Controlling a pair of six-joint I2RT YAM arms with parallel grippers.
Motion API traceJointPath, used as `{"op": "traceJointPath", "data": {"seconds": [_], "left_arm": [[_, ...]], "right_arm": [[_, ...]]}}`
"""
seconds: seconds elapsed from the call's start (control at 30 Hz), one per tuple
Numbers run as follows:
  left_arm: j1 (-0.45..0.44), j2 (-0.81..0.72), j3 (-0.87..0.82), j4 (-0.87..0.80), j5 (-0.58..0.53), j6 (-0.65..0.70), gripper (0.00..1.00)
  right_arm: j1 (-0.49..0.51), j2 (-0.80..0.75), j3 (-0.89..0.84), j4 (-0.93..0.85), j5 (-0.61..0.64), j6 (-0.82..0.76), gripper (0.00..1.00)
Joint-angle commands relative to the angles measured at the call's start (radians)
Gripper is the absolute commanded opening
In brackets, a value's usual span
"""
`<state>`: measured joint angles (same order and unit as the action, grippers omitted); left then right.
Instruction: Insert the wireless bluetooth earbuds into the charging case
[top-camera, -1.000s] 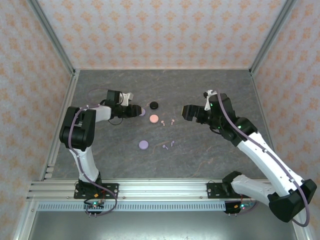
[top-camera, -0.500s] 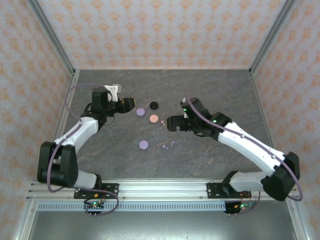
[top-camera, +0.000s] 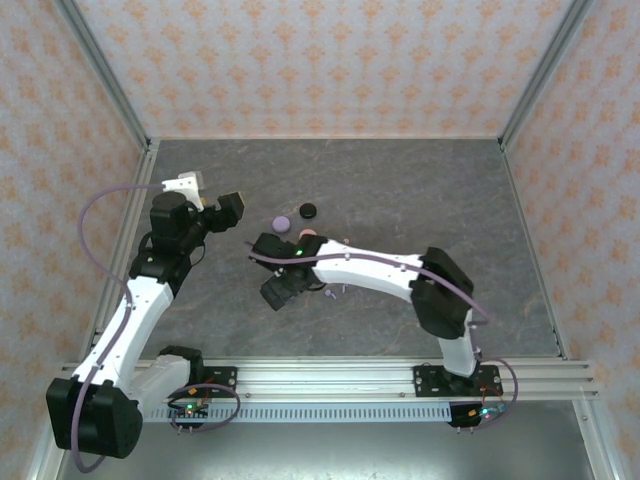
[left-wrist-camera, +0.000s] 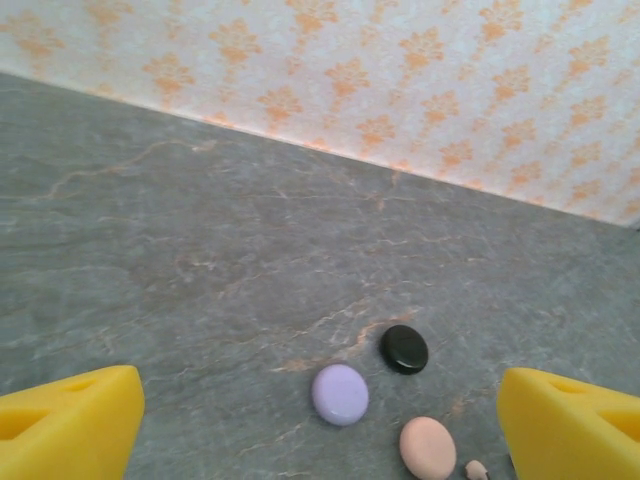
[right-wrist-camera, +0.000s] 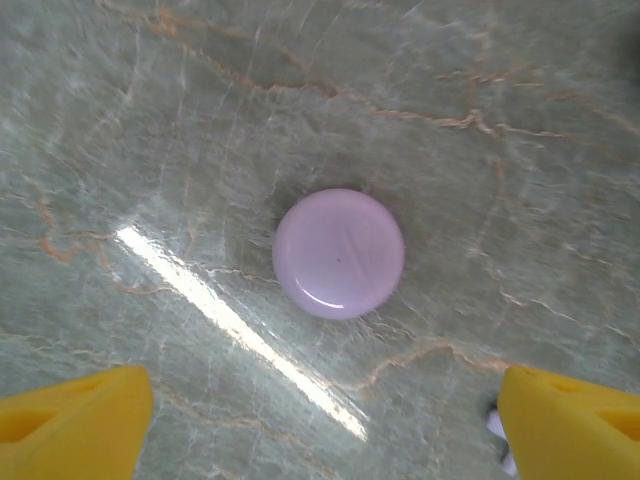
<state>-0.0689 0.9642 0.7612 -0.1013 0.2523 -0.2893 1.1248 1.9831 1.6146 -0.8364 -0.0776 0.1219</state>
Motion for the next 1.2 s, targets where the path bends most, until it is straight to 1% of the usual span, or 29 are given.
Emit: {"op": "traceJointPath", "data": {"seconds": [0.0,0.17,0.3,0.57,0.97,1.03,1.17], "left_arm": [[0.010,-0.038,-0.023,-0.068,-0.072,0.010,0.92],[0.011,-0.069,-0.019,-0.100,-0.078,0.030,0.93],[0.011,-0.084,-0.012,-0.119,-0.077,0.047,0.93],[0.011,-0.100,-0.010,-0.139,-0.074,0.061,0.94],[0.011,-0.097,-0.023,-0.125,-0.068,0.058,0.95],[0.011,-0.096,-0.023,-0.126,-0.066,0.059,0.95],[0.011,-0.091,-0.024,-0.121,-0.062,0.055,0.95]], "right_arm": [[-0.008,0.067,0.063,-0.085,0.045,-0.085,0.90],[-0.009,0.143,0.106,-0.084,0.036,-0.136,0.90],[-0.022,0.169,0.107,-0.060,0.006,-0.139,0.90],[-0.055,0.196,0.103,-0.017,-0.070,-0.168,0.84],[-0.062,0.231,0.126,-0.016,-0.065,-0.208,0.67],[-0.063,0.234,0.126,-0.012,-0.064,-0.210,0.65],[-0.064,0.232,0.126,-0.010,-0.046,-0.212,0.58]]}}
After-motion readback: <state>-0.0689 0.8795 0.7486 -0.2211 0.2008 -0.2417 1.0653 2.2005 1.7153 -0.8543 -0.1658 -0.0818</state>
